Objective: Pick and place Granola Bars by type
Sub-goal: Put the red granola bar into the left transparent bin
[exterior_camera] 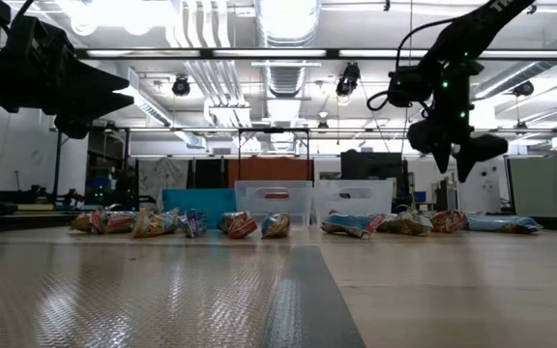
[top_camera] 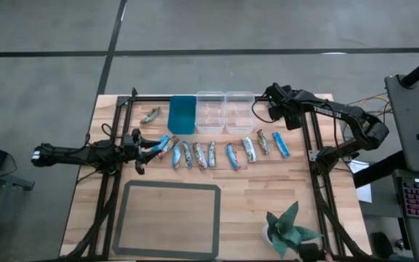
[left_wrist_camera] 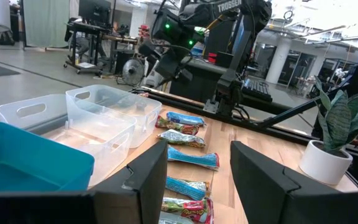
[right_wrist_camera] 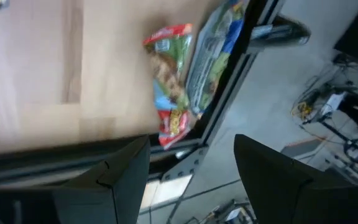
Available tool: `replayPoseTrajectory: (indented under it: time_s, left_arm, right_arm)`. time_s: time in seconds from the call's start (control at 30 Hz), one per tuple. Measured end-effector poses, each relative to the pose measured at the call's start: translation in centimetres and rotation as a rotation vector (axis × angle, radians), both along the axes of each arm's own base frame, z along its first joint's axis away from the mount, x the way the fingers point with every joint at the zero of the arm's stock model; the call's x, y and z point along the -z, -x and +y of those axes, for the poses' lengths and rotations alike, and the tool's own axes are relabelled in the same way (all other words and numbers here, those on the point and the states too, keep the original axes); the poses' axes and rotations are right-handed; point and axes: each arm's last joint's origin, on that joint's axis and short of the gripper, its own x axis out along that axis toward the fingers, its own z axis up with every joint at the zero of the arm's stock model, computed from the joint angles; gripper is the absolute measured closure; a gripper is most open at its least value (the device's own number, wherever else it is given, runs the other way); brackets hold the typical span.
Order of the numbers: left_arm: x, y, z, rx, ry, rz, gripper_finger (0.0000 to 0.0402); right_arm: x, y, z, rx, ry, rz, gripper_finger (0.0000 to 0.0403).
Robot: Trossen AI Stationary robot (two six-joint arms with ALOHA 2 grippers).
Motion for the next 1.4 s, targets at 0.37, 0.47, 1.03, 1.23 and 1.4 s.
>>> replayPoseTrajectory:
  time_s: [0.37, 0.47, 1.03, 1.23, 1.4]
  left_arm:
    - [0.0, 0.0, 0.0, 0.000, 0.000, 0.000, 0.0243]
    - [0.0, 0.0, 0.0, 0.000, 0.000, 0.000, 0.0243]
    - [0.0, 0.0, 0.0, 0.000, 0.000, 0.000, 0.0243]
    - [0.0, 0.0, 0.0, -0.001, 0.000, 0.000, 0.0243]
    - [0.0, 0.0, 0.0, -0.001, 0.000, 0.000, 0.0243]
  right_arm:
    - [2.5, 0.1, 0.1, -0.002, -0.022, 0.010, 0.0179]
    - [3.2, 0.0, 0.0, 0.005, -0.037, 0.024, 0.0179]
    - [6.3, -0.9, -1.0, 0.037, -0.030, 0.018, 0.0179]
    - [7.0, -0.8, -1.5, 0.046, -0.024, 0.052, 0.0179]
    - [7.5, -0.8, -1.9, 0.056, -0.025, 0.066, 0.0179]
